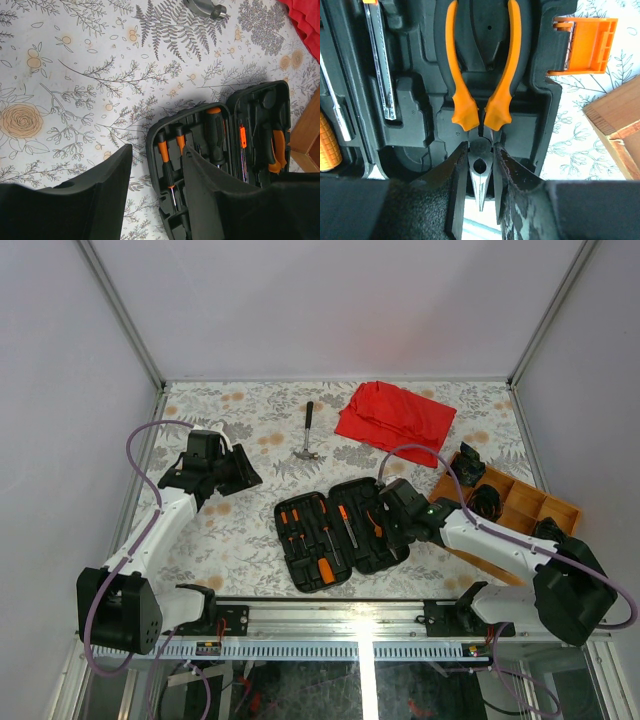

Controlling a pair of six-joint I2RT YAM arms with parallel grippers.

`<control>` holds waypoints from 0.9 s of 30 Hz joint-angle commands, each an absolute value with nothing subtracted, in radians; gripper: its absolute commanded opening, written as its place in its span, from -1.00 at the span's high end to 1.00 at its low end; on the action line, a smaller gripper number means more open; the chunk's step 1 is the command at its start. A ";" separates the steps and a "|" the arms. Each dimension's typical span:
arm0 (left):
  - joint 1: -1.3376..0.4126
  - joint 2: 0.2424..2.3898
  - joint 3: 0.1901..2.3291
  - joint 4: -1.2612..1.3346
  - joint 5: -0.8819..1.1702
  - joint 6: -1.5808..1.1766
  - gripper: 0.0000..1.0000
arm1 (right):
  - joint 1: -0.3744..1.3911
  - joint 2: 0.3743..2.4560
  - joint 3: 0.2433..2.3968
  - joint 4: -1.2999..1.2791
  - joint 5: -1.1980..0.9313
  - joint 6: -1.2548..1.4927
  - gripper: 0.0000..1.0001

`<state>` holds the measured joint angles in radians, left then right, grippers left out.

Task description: Sort the tools into containers

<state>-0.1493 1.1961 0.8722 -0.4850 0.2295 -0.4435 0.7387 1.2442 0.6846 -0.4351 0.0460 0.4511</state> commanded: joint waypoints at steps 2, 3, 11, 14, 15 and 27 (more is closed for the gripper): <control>-0.143 1.202 0.863 -0.439 0.253 -0.428 0.14 | 0.761 1.280 0.687 -0.448 0.084 0.472 0.88; -0.143 1.202 0.864 -0.440 0.253 -0.428 0.14 | 0.761 1.282 0.687 -0.446 0.088 0.471 0.83; -0.143 1.190 0.855 -0.439 0.280 -0.458 0.14 | 0.760 1.248 0.719 -0.462 0.112 0.460 0.38; -0.153 1.162 0.828 -0.428 0.282 -0.502 0.13 | 0.760 1.227 0.737 -0.483 0.143 0.451 0.12; -0.162 1.149 0.816 -0.427 0.273 -0.515 0.13 | 0.761 1.220 0.741 -0.486 0.150 0.447 0.06; -0.407 1.040 0.618 -0.350 0.128 -0.730 0.02 | 0.759 1.189 0.775 -0.477 0.184 0.415 -0.04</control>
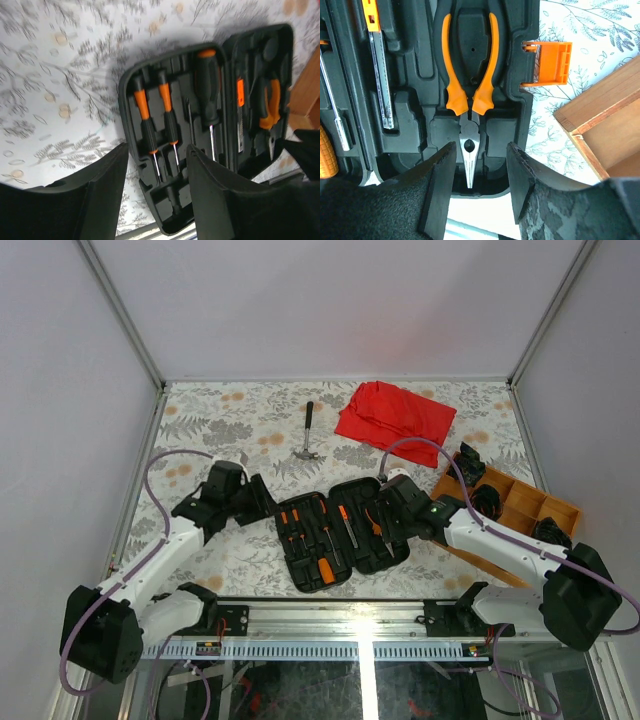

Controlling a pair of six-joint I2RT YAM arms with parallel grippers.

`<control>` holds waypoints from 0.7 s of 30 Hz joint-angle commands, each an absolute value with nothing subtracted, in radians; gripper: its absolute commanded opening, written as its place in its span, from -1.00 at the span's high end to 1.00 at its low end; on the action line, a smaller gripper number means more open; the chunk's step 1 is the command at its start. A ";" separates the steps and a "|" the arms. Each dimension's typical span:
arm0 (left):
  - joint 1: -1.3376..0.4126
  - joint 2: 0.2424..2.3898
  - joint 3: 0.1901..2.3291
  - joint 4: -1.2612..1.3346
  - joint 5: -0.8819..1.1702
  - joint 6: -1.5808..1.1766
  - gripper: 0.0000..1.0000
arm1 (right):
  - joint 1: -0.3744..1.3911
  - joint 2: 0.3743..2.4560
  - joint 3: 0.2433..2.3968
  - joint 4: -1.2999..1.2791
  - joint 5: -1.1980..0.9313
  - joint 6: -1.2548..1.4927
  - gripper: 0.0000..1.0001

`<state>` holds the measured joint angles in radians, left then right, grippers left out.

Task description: Sort the tools into containers

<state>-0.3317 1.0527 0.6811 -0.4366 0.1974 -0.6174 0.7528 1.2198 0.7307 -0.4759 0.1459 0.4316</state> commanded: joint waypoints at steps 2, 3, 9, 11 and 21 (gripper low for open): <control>-0.461 1.046 0.593 -0.332 0.095 -0.769 -0.02 | 0.759 1.178 0.769 -0.473 0.182 0.413 -0.04; -0.493 1.051 0.584 -0.322 0.076 -0.786 -0.04 | 0.759 1.174 0.763 -0.469 0.183 0.413 -0.04; -0.581 1.100 0.548 -0.266 0.023 -0.855 -0.11 | 0.759 1.164 0.747 -0.463 0.174 0.410 -0.04; -0.589 1.117 0.538 -0.253 0.017 -0.869 -0.11 | 0.758 1.157 0.744 -0.462 0.172 0.412 -0.05; -0.591 1.153 0.460 -0.122 0.060 -0.908 -0.01 | 0.759 1.131 0.728 -0.445 0.164 0.422 -0.05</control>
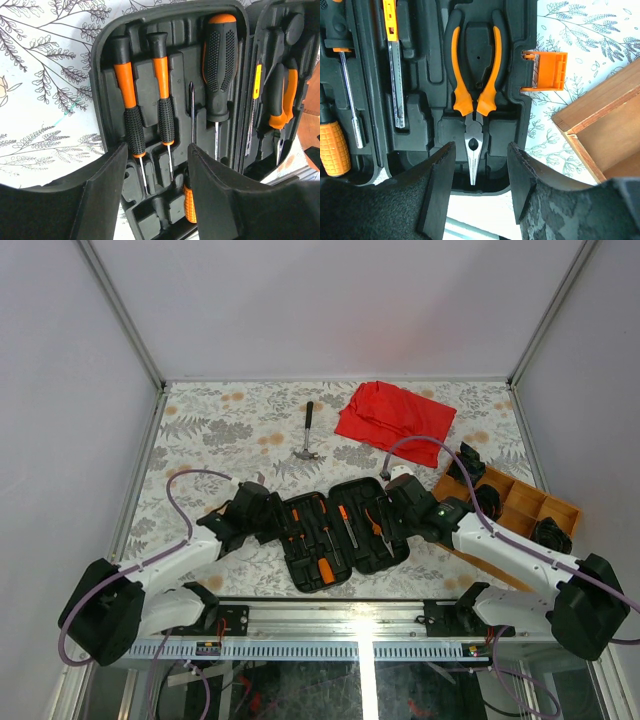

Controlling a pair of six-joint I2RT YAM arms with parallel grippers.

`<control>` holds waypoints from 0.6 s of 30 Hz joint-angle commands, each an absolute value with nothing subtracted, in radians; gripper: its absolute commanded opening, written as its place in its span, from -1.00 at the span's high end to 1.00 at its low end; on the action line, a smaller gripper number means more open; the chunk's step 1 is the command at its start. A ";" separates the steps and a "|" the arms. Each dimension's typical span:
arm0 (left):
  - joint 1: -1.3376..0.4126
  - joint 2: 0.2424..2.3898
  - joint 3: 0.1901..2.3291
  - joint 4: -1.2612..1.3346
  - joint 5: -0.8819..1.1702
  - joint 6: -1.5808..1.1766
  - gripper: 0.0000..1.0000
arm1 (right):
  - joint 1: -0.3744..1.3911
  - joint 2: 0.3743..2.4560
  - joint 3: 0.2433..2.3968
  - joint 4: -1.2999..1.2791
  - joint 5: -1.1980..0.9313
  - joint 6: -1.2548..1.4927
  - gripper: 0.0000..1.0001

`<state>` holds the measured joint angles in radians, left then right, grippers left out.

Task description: Sort the tools into containers

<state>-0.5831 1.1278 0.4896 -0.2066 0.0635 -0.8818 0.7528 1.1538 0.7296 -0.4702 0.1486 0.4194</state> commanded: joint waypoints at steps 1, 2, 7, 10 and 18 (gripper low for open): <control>-0.590 1.162 0.460 -0.116 0.060 -0.908 0.01 | 0.759 1.129 0.729 -0.445 0.165 0.422 -0.05; -0.590 1.170 0.460 -0.111 0.059 -0.907 0.04 | 0.759 1.127 0.730 -0.445 0.166 0.423 -0.05; -0.586 1.206 0.476 -0.107 0.041 -0.894 0.15 | 0.759 1.117 0.732 -0.444 0.180 0.422 -0.06; -0.566 1.219 0.479 -0.106 0.043 -0.883 0.20 | 0.759 1.115 0.731 -0.443 0.183 0.423 -0.06; -0.497 1.246 0.447 -0.060 0.100 -0.860 0.41 | 0.739 1.103 0.722 -0.439 0.215 0.429 -0.07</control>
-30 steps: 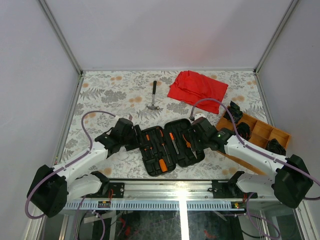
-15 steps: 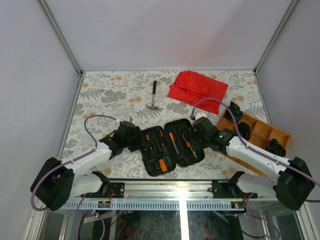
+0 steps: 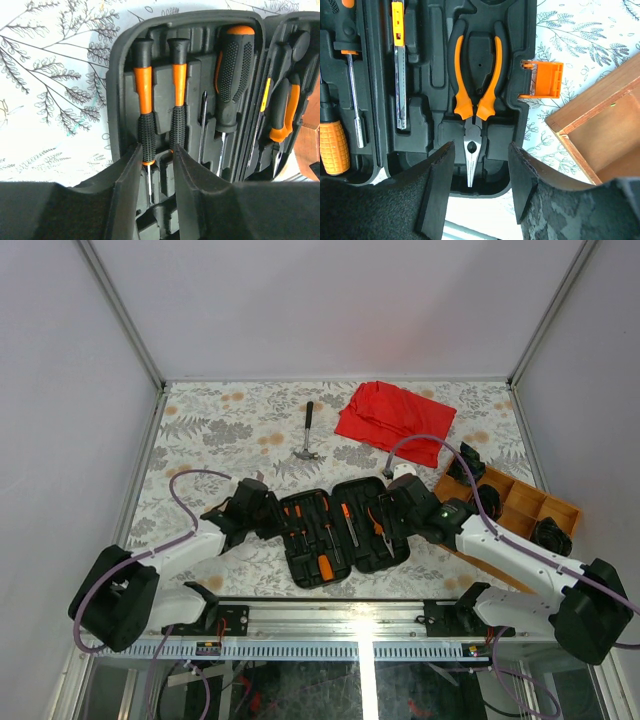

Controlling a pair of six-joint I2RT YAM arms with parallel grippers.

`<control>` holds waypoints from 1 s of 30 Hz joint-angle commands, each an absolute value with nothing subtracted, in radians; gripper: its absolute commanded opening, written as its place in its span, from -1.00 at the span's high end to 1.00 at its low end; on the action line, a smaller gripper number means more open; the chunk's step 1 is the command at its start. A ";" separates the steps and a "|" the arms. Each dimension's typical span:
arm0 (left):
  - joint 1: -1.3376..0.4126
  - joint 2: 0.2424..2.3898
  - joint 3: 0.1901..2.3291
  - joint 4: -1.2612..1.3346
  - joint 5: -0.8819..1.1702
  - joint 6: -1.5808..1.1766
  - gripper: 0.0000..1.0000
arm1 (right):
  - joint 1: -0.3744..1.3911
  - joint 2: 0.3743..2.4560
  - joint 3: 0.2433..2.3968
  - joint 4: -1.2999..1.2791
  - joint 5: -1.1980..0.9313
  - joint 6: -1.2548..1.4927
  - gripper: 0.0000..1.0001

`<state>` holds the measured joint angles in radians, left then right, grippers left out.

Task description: Sort the tools into containers

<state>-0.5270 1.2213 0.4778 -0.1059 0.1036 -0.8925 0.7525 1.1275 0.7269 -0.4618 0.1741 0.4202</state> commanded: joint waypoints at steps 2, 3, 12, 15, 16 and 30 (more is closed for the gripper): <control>-0.490 1.255 0.442 -0.048 0.113 -0.855 0.45 | 0.721 1.108 0.722 -0.435 0.199 0.426 -0.08; -0.485 1.262 0.439 -0.043 0.117 -0.854 0.48 | 0.712 1.110 0.722 -0.431 0.190 0.426 -0.08; -0.428 1.260 0.430 -0.041 0.153 -0.834 0.58 | 0.680 1.122 0.722 -0.399 0.114 0.422 -0.08; -0.420 1.243 0.432 -0.059 0.154 -0.821 0.54 | 0.680 1.113 0.717 -0.395 0.108 0.421 -0.08; -0.420 1.235 0.435 -0.064 0.155 -0.818 0.51 | 0.680 1.109 0.716 -0.392 0.106 0.418 -0.08; -0.417 1.092 0.478 -0.167 0.092 -0.785 0.02 | 0.679 1.060 0.703 -0.383 0.098 0.397 -0.09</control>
<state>-0.4244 1.1065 0.4568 -0.1028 0.1638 -0.8124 0.6861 1.0737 0.7071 -0.4072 0.1036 0.4133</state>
